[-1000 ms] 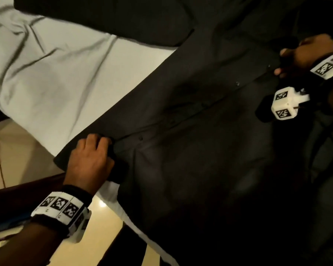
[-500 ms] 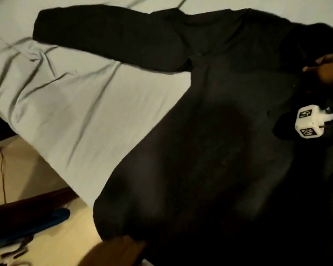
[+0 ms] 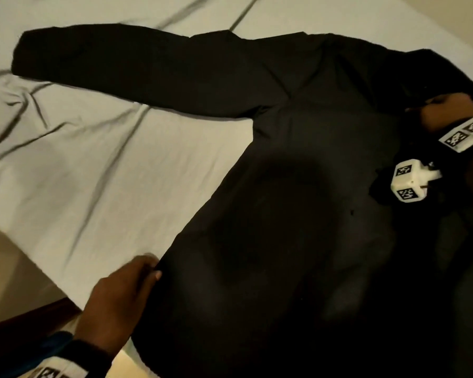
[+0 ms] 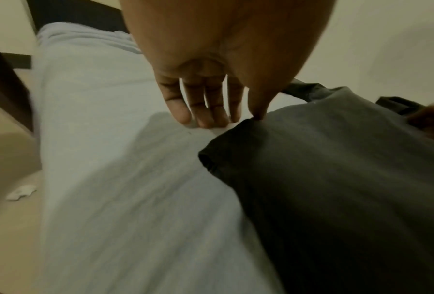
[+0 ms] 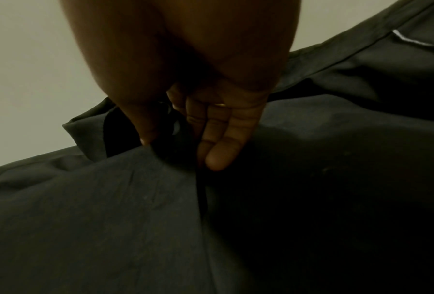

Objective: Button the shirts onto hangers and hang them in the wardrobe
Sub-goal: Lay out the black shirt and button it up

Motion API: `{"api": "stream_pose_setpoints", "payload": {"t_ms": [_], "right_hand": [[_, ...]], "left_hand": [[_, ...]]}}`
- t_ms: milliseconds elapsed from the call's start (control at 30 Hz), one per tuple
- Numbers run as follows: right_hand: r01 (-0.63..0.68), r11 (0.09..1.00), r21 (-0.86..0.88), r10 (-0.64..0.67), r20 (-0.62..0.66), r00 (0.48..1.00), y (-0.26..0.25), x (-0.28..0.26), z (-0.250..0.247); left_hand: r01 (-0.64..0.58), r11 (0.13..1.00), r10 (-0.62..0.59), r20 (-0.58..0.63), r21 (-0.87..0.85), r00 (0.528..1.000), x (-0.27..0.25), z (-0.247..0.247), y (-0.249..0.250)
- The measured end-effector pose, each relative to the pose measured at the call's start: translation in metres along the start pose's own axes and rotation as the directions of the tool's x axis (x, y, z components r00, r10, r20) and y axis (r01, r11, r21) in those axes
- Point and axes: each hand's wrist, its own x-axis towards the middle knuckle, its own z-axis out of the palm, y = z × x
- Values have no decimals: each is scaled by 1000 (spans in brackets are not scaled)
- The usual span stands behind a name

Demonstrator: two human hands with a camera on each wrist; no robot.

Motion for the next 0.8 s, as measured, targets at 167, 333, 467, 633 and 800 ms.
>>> {"api": "stream_pose_setpoints", "payload": {"t_ms": [167, 333, 467, 633, 800], "right_hand": [[-24, 988, -151, 31, 45, 999, -1, 8, -1], [-58, 990, -128, 60, 9, 998, -1, 13, 4], [-53, 998, -19, 51, -67, 996, 30, 30, 13], [284, 942, -179, -328, -303, 895, -12, -40, 34], [926, 377, -26, -890, 265, 370, -105, -126, 84]], "left_hand": [[169, 949, -167, 31, -265, 985, -15, 0, -16], [153, 916, -117, 117, -370, 986, -37, 10, -21], [427, 539, -310, 301, -726, 902, -36, 14, -20], [356, 594, -89, 381, -721, 920, -41, 14, -34], [270, 745, -103, 295, -610, 950, -47, 17, -43]]}}
